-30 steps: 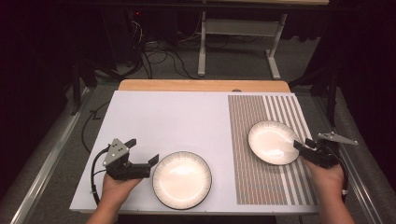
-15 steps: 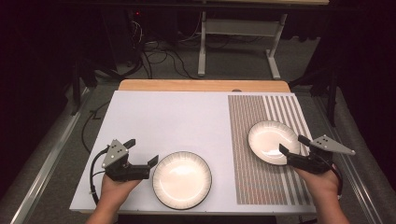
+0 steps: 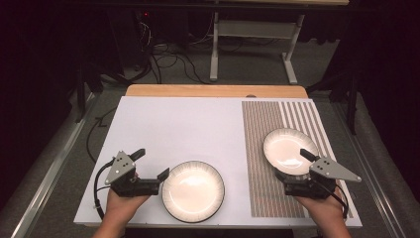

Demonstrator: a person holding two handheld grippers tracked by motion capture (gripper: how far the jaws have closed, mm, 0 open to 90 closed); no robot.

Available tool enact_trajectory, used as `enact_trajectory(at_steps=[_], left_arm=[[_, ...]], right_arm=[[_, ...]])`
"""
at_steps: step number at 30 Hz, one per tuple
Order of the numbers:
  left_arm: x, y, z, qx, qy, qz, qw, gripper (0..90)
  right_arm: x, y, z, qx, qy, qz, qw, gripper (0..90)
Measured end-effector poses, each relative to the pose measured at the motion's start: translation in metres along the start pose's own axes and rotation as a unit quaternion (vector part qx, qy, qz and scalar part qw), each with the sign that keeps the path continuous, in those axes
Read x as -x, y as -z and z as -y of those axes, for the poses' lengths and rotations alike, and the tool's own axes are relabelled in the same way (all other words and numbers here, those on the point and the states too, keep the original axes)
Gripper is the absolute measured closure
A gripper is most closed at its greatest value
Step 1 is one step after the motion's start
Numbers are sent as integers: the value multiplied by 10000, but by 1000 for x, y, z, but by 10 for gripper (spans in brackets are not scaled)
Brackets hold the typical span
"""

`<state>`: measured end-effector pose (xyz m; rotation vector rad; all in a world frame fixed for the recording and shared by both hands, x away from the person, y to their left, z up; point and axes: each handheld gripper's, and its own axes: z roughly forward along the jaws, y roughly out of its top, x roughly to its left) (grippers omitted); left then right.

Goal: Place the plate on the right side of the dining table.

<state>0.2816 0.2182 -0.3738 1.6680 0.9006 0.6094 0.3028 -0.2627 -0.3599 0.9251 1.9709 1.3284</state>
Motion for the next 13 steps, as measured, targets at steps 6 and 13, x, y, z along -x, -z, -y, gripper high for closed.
enact_trajectory(at_steps=[6,13], left_arm=[[-2,7,-1,82,-15,-58,9999,2],[-2,7,-1,90,-21,-76,9999,2]], right_arm=[[-13,-1,-1,81,127,-175,9997,4],[-11,-2,1,16,111,-169,9998,4]])
